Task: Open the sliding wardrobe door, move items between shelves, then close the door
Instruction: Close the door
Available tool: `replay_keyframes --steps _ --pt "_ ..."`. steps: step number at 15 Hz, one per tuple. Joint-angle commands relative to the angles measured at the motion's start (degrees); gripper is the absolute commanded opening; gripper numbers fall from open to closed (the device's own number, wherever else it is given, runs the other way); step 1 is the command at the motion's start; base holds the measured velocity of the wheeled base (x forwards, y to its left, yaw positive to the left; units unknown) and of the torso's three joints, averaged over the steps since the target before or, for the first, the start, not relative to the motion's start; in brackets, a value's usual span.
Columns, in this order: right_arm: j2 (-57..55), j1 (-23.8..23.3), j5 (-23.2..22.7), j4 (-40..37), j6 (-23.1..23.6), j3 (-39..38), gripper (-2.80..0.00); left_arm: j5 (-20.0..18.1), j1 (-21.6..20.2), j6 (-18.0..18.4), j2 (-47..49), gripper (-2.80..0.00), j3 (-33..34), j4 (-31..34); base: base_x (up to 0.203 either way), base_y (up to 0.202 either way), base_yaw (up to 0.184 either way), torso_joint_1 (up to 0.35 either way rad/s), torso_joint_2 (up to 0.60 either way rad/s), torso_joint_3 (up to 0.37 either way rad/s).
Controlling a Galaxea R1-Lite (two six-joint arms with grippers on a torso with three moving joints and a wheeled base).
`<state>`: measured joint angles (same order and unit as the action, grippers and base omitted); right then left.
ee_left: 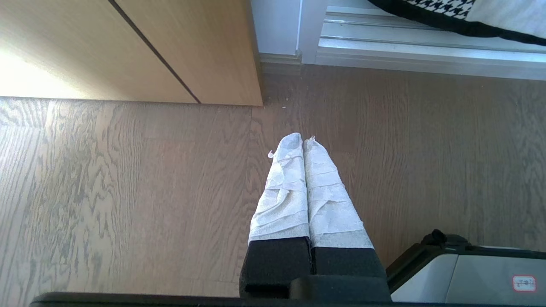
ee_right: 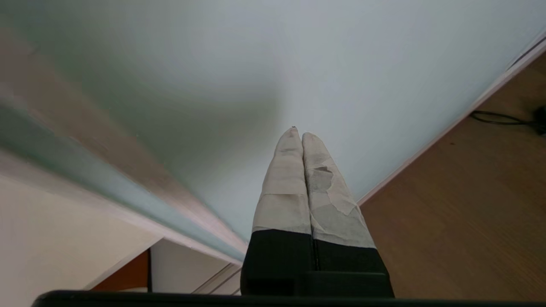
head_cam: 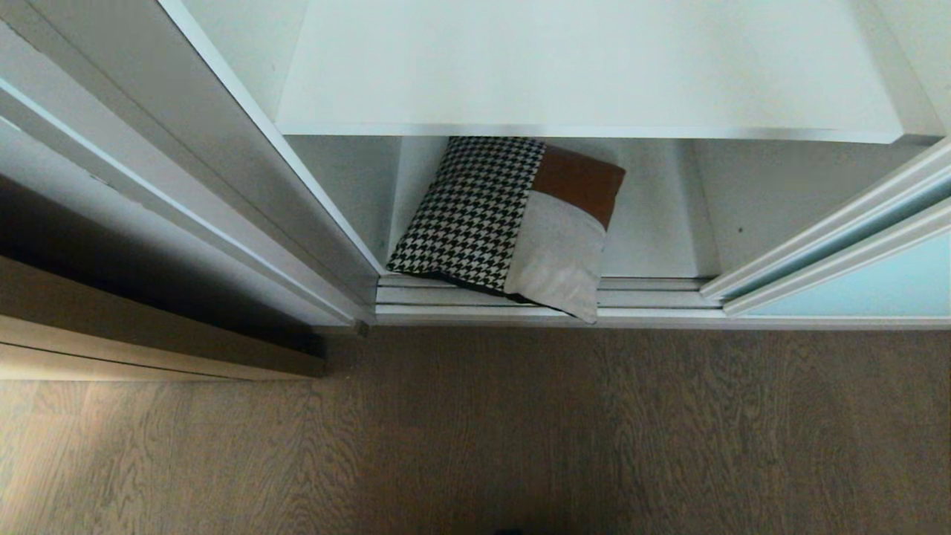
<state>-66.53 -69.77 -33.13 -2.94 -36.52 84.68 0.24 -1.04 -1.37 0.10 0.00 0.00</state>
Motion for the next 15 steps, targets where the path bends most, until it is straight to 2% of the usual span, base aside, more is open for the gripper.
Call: replay_keyframes --steps 1,5,7,10,12,15 --pt "-1.6 -0.5 -0.1 0.1 -0.3 0.6 -2.8 0.0 0.0 0.0 0.1 -2.8 0.1 0.0 0.0 0.0 0.0 0.0 0.0 0.0" --pt "-3.2 -0.4 -1.7 -2.6 -1.1 0.6 -2.8 0.0 0.0 0.0 0.1 -2.8 0.1 0.0 0.0 0.0 0.0 0.0 0.0 0.0" --pt "-3.1 -0.4 -7.0 -4.6 -1.3 0.6 -2.8 0.0 0.0 0.0 0.1 -2.8 0.1 0.0 0.0 0.0 0.0 0.0 0.0 0.0" --pt "-3.1 -0.1 -10.0 -4.9 -5.7 1.7 -2.8 0.0 0.0 0.0 0.1 -2.8 0.1 0.0 0.0 0.0 0.0 0.0 0.0 0.0" --pt "-3.0 1.1 -13.0 -4.8 -7.7 2.5 -2.8 0.0 -0.1 0.0 0.1 -2.8 0.1 0.0 0.0 0.0 0.0 0.0 0.0 0.0" --pt "-4.6 5.1 -13.0 -4.8 -7.7 4.8 -2.8 0.0 0.0 0.0 0.1 -2.8 0.1 0.0 0.0 0.0 0.0 0.0 0.0 0.0"
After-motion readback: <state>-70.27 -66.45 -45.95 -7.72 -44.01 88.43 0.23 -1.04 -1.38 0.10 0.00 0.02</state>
